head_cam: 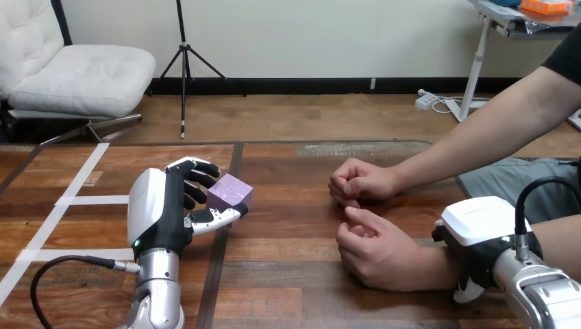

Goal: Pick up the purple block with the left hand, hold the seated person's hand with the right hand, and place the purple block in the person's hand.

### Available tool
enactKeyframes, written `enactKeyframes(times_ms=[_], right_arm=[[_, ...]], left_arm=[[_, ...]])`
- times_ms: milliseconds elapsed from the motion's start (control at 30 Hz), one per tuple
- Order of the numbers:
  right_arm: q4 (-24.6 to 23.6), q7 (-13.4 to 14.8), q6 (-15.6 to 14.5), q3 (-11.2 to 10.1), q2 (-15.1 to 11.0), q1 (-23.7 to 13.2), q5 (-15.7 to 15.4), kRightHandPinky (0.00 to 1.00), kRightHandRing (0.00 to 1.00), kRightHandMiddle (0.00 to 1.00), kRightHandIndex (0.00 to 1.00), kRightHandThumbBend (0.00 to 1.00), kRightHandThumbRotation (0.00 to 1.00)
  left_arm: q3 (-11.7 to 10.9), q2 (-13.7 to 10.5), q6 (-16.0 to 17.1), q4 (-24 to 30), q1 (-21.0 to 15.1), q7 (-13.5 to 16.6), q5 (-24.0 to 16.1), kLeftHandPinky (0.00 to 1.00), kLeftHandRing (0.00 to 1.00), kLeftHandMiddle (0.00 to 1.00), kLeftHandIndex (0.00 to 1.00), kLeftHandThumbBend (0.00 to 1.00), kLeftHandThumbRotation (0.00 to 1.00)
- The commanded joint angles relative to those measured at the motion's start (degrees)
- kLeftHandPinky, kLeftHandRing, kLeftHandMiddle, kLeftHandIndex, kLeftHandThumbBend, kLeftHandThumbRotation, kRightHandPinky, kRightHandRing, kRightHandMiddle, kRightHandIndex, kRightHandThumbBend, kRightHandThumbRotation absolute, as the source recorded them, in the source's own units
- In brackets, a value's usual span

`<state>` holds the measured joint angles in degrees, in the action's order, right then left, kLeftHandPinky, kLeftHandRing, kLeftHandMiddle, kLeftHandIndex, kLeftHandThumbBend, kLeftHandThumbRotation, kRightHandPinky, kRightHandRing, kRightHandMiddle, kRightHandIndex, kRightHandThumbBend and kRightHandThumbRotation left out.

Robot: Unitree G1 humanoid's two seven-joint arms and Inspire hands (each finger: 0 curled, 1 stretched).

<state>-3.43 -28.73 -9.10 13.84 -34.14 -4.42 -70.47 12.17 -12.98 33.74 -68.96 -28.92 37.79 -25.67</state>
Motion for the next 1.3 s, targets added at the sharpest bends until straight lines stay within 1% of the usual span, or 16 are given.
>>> enactKeyframes(times_ms=[0,67,233,367,533,633,733,867,967,1067,1100,1133,1267], right_arm=[[2.6,-0.2,-1.3,0.0,-2.0,-3.7,-0.7,0.80,0.81,0.81,0.80,0.73,0.10],[2.9,0.0,-1.2,0.1,-2.1,-3.8,-0.6,0.79,0.80,0.81,0.80,0.72,0.09],[3.5,0.2,-1.4,0.1,-2.0,-3.9,-0.5,0.78,0.79,0.80,0.78,0.68,0.03],[4.0,-0.4,-1.6,0.5,-2.1,-4.2,-0.7,0.78,0.78,0.79,0.77,0.68,0.01],[4.4,-0.1,-1.6,0.6,-2.1,-4.3,-0.4,0.77,0.75,0.77,0.75,0.67,0.00],[4.4,-0.7,-2.0,0.4,-1.8,-4.3,0.1,0.76,0.74,0.76,0.74,0.66,0.00],[4.8,-1.7,-2.6,0.4,-1.5,-4.6,0.6,0.75,0.74,0.76,0.73,0.67,0.01],[6.0,-3.5,-3.3,1.1,-1.3,-5.6,0.4,0.73,0.73,0.76,0.73,0.67,0.03],[6.5,-3.6,-3.3,1.4,-1.3,-5.9,0.8,0.70,0.72,0.75,0.73,0.67,0.04],[6.9,-3.0,-2.8,1.5,-1.5,-6.0,1.4,0.62,0.67,0.72,0.72,0.68,0.03],[7.0,-2.9,-2.7,1.6,-1.6,-6.0,1.7,0.57,0.63,0.69,0.71,0.68,0.02],[7.1,-2.8,-2.6,1.6,-1.6,-6.0,1.9,0.50,0.57,0.64,0.70,0.69,0.02],[7.8,-2.3,-2.4,1.5,-1.5,-6.1,3.1,0.37,0.46,0.55,0.68,0.71,0.01]], left_arm=[[-0.1,-1.4,1.5,3.4,-1.6,0.4,-0.3,0.44,0.47,0.53,0.57,0.68,0.00],[-0.1,-1.4,1.4,3.5,-1.6,0.5,-0.4,0.44,0.47,0.53,0.57,0.68,0.00],[0.0,-1.4,1.2,3.6,-1.5,0.6,-0.5,0.44,0.47,0.53,0.57,0.68,0.00],[-0.1,-1.4,1.3,3.7,-1.5,0.7,-0.6,0.44,0.47,0.53,0.57,0.68,0.00],[-0.2,-1.3,1.4,3.8,-1.4,0.6,-0.5,0.43,0.47,0.53,0.56,0.69,0.00],[-0.3,-1.2,1.3,3.9,-1.4,0.4,-0.3,0.43,0.46,0.53,0.56,0.69,0.00],[-0.3,-1.2,1.3,3.9,-1.3,0.5,-0.4,0.43,0.46,0.53,0.56,0.69,0.00],[-0.3,-1.2,1.4,4.0,-1.3,0.5,-0.4,0.44,0.47,0.53,0.56,0.69,0.00],[-0.3,-1.2,1.4,4.1,-1.3,0.6,-0.4,0.44,0.47,0.53,0.56,0.69,0.00],[-0.2,-1.3,1.4,4.2,-1.3,0.7,-0.5,0.44,0.47,0.53,0.56,0.69,0.00],[-0.2,-1.3,1.4,4.2,-1.3,0.7,-0.5,0.44,0.47,0.53,0.56,0.69,0.00],[-0.3,-1.3,1.4,4.2,-1.3,0.7,-0.5,0.44,0.47,0.53,0.56,0.69,0.00],[-0.3,-1.2,1.6,4.3,-1.3,0.5,-0.3,0.44,0.47,0.53,0.56,0.69,0.00]])
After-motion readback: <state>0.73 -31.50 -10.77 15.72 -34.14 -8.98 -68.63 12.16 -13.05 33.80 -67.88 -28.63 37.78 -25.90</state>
